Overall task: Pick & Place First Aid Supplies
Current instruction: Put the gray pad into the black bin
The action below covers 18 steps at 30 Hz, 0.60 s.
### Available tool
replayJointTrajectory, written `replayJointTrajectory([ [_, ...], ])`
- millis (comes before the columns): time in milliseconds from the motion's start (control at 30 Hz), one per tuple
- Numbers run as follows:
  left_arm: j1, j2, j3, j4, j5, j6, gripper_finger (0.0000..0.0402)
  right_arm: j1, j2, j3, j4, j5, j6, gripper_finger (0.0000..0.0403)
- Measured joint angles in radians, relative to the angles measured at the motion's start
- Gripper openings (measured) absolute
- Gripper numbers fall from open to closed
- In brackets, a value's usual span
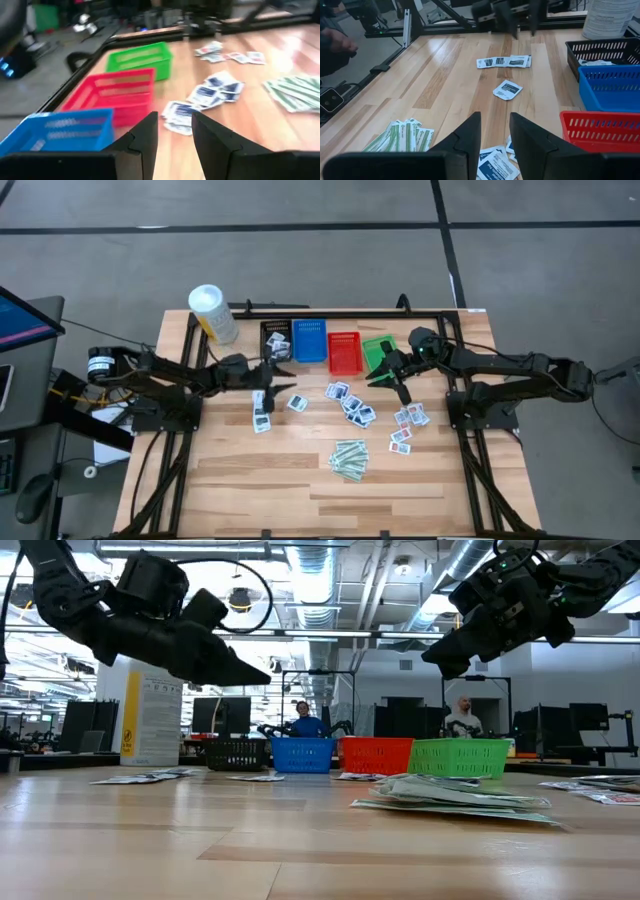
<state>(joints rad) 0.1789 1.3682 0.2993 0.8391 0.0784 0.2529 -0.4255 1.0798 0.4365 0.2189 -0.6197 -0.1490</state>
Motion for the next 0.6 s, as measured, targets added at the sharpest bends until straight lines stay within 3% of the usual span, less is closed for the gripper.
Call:
replayJointTrajectory([
  [267, -0.088, 0.018, 0.001, 0.0, -0.03, -0.046, 0.0118, 0.0, 0.0, 0.0, 0.0, 0.0, 0.0, 0.0098],
  [600, -0.12, 0.238, 0.035, 0.032, -0.1, -0.048, 0.0118, 0.0, 0.0, 0.0, 0.001, 0.0, 0.0, 0.0098],
])
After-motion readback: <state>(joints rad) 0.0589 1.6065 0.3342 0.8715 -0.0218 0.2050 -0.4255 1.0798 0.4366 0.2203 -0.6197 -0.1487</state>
